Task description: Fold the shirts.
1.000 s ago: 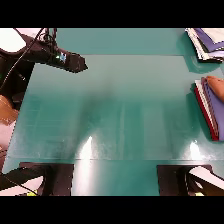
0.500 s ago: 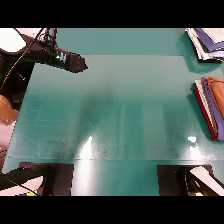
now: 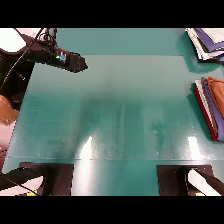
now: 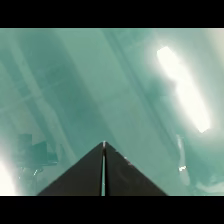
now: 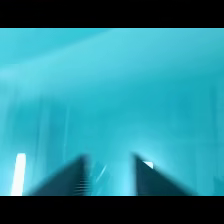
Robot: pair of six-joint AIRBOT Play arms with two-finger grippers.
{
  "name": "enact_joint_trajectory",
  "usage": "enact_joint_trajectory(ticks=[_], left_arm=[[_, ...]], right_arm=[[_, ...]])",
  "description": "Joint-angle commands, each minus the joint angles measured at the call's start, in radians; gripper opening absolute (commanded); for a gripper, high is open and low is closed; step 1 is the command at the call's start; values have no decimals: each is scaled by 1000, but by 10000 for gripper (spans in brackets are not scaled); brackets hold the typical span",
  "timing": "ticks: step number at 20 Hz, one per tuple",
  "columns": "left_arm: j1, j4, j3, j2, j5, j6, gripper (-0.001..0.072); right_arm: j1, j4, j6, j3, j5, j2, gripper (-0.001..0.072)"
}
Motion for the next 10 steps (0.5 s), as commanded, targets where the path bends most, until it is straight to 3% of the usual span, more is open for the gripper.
enact_joint_trajectory(ticks=[1,10], left_arm=[[0,0,0,0,1,-1,29],[0,0,0,0,0,0,29]], right_arm=[[224,-67,0,3,-11,-26,18],[288,-81,-3,3,-11,-54,17]])
